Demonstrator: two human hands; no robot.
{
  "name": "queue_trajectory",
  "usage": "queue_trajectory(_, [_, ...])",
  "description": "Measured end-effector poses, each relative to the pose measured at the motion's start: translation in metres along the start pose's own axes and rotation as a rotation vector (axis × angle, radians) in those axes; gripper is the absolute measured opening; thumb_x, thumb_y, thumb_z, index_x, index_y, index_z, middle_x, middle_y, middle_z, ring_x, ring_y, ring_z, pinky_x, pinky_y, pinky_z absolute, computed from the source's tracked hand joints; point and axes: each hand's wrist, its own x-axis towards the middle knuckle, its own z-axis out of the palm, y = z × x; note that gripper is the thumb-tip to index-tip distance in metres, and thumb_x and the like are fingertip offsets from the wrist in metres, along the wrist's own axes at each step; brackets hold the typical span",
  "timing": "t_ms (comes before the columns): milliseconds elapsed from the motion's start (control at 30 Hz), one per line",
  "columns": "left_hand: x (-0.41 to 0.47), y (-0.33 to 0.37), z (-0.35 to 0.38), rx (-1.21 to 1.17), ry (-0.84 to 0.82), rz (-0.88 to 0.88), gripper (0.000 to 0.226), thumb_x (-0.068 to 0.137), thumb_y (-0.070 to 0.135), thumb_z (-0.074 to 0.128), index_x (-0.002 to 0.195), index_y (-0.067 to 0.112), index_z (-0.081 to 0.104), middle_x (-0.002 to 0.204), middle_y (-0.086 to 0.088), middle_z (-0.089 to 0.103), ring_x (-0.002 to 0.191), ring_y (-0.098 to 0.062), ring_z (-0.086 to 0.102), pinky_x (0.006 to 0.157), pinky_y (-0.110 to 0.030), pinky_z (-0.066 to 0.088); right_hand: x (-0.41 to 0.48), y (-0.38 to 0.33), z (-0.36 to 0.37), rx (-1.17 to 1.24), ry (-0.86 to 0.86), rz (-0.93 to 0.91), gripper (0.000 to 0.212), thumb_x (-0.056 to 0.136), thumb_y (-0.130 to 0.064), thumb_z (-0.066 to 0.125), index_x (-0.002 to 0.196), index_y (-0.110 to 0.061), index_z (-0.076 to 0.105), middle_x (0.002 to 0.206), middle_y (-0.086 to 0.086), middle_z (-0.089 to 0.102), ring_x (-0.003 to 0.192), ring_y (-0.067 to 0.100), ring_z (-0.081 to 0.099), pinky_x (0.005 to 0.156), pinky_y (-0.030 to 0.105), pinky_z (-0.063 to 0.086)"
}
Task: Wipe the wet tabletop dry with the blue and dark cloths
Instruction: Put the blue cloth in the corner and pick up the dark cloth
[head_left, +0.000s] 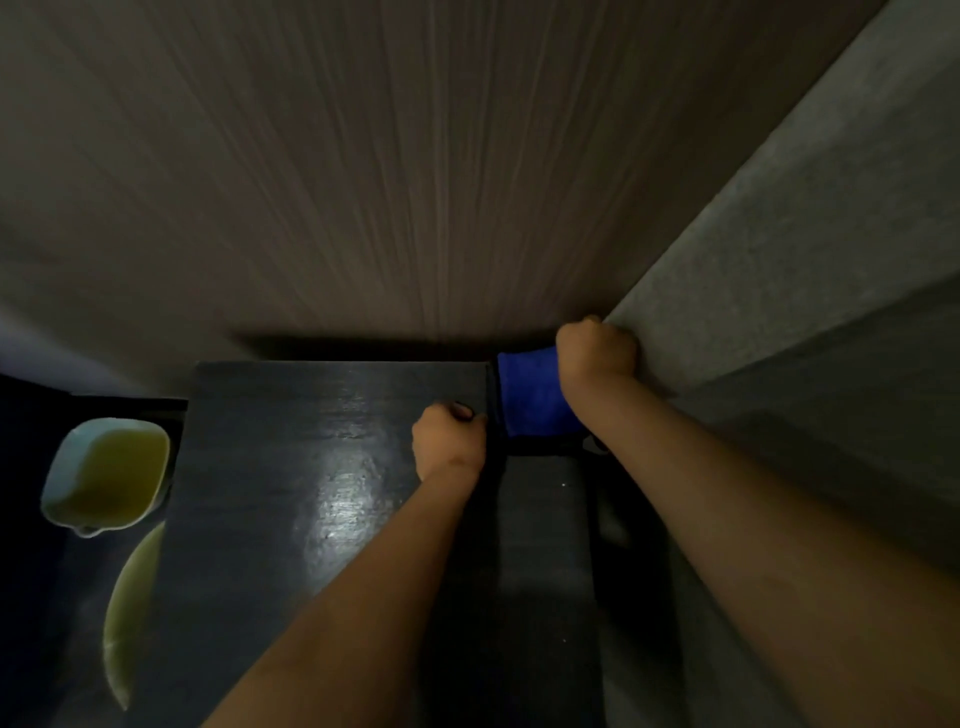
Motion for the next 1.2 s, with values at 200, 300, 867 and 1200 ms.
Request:
queue_trajectory(200, [0.002, 0.014, 0.005, -0.067, -0.084, -0.071, 0.024, 0.09, 0.025, 0.064, 0.081, 0.003, 0.066, 0.078, -0.01, 0.065, 0.076, -0.022, 0.064, 0.07, -0.028, 0.05, 0.002, 0.001, 0.001, -0.03, -0.018, -0.022, 0.029, 0.098, 0.001, 0.042, 0.121, -0.005, 0.059, 0.126, 0.014, 0.054, 0.114, 0.027, 0.058, 0.087, 0.035, 0.049])
queue_trajectory(300, [0.005, 0.015, 0.006, -0.019, -0.108, -0.082, 0.021, 0.093, 0.017, 0.058, 0.076, 0.005, 0.062, 0.077, -0.01, 0.062, 0.077, -0.024, 0.062, 0.068, -0.029, 0.049, 0.002, 0.001, 0.001, -0.034, -0.009, -0.02, 0.028, 0.098, 0.001, 0.043, 0.12, -0.005, 0.06, 0.125, 0.013, 0.055, 0.112, 0.026, 0.059, 0.085, 0.035, 0.049])
queue_trajectory(867, [-0.005, -0.023, -0.048, 0.082, -0.042, 0.056, 0.033, 0.092, 0.022, 0.059, 0.062, 0.008, 0.058, 0.081, -0.023, 0.068, 0.078, -0.03, 0.065, 0.072, -0.035, 0.049, 0.005, 0.003, 0.006, 0.462, -0.166, 0.035, 0.027, 0.095, -0.007, 0.047, 0.118, -0.009, 0.062, 0.121, 0.014, 0.062, 0.109, 0.031, 0.06, 0.091, 0.036, 0.051])
queue_trajectory(1200, [0.012, -0.057, -0.11, 0.167, 0.062, -0.001, 0.027, 0.094, 0.019, 0.054, 0.067, 0.014, 0.055, 0.07, -0.008, 0.059, 0.068, -0.022, 0.059, 0.069, -0.035, 0.046, 0.021, -0.005, 0.014, 0.316, -0.118, 0.08, 0.025, 0.098, -0.01, 0.044, 0.118, -0.006, 0.06, 0.122, 0.017, 0.06, 0.11, 0.032, 0.058, 0.091, 0.041, 0.049])
